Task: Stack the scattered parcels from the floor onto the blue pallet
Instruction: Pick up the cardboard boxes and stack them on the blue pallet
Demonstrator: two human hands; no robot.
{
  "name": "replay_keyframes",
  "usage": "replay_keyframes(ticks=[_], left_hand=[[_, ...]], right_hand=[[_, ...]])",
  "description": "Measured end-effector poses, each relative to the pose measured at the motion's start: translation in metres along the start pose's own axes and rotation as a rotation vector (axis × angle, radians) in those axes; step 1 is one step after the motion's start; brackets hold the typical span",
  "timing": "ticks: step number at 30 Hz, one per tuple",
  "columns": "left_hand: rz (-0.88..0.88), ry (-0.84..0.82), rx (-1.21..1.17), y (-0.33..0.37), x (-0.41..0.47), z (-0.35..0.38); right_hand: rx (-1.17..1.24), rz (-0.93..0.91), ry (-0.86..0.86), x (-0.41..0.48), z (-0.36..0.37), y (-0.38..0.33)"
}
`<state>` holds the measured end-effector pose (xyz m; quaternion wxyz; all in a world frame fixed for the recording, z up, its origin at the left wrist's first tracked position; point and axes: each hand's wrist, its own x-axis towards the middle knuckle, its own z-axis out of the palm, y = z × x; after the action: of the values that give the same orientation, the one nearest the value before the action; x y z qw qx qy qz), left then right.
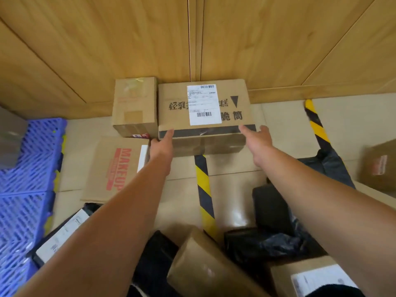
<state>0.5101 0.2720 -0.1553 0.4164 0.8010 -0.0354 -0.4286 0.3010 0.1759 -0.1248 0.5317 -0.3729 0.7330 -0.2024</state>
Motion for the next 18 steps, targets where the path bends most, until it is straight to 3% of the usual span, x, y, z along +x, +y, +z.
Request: replay_keyframes(ticks=[6,10,13,16,18], left_hand=[[0.022,-0.017,0.082,-0.001,0.025,0.022],[0.052,-0.095,0.238,0.003,0.009,0.009],[0.068,-0.187,0.317,-0.002,-0.006,0.0],[0.056,-0.215,0.301,-0.002,0.0,-0.003],[0.035,-0.234,0.232,0.002,0.012,-0.003]], right_hand=[[0.083,-0.072,0.034,0.035,0.003,0.017],[0.131,0.058,0.042,0.021,-0.016,0.04],[0.036,0.114,0.025,0.01,-0.021,0.051],[0.068,0.113,0.076,0.012,-0.018,0.048],[0.105,0.109,0.015,0.024,-0.021,0.04]])
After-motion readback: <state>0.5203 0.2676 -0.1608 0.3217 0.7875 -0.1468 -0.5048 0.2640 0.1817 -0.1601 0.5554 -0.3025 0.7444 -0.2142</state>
